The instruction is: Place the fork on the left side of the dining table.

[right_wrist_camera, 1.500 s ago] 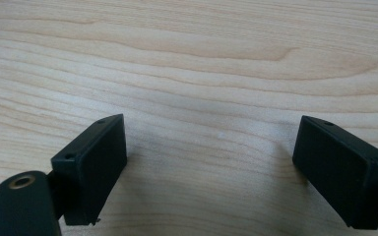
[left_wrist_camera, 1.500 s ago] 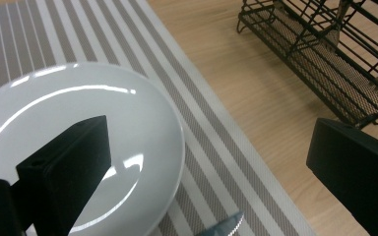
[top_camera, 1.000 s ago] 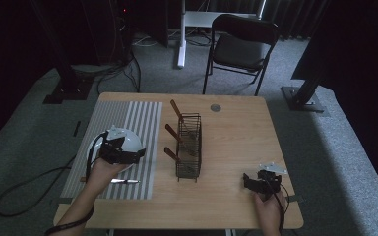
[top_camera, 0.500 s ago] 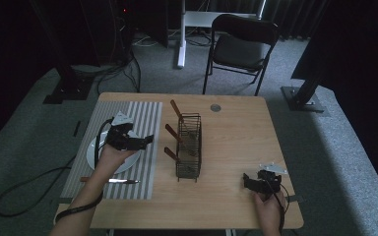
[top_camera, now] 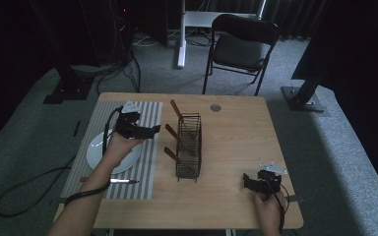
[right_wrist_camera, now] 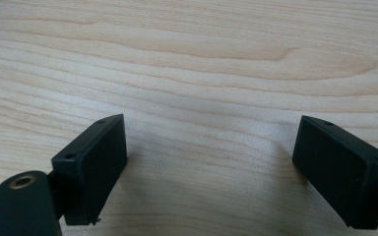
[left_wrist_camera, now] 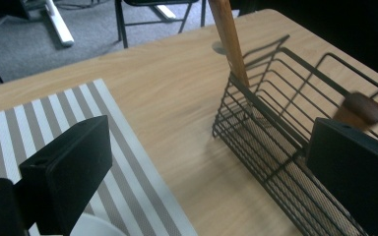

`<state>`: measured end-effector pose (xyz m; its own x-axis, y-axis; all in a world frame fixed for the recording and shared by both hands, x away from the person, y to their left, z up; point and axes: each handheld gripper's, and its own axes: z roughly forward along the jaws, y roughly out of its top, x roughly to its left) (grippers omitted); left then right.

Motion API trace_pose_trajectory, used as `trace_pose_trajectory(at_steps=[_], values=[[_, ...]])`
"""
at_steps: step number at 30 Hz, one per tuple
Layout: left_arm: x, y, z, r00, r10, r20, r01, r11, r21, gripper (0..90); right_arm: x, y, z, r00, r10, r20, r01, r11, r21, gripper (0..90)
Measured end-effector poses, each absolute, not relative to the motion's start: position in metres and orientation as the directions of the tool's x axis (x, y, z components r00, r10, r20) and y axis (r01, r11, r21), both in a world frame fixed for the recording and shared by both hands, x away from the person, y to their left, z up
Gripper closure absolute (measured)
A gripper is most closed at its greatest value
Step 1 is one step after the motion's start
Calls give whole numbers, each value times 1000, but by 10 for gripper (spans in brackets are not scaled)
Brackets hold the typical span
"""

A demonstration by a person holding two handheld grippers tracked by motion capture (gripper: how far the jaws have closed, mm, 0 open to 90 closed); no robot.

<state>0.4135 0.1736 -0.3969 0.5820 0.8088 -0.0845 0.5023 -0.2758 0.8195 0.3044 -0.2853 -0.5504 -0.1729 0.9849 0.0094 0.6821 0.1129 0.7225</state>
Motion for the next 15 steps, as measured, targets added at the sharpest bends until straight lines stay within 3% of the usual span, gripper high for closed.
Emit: trace_pose_trajectory(at_steps=[15], values=[[451,151,-382,587,804,-92,526,-293,799,39,304,-285,-550,-173,985,10,682,113,723,128]])
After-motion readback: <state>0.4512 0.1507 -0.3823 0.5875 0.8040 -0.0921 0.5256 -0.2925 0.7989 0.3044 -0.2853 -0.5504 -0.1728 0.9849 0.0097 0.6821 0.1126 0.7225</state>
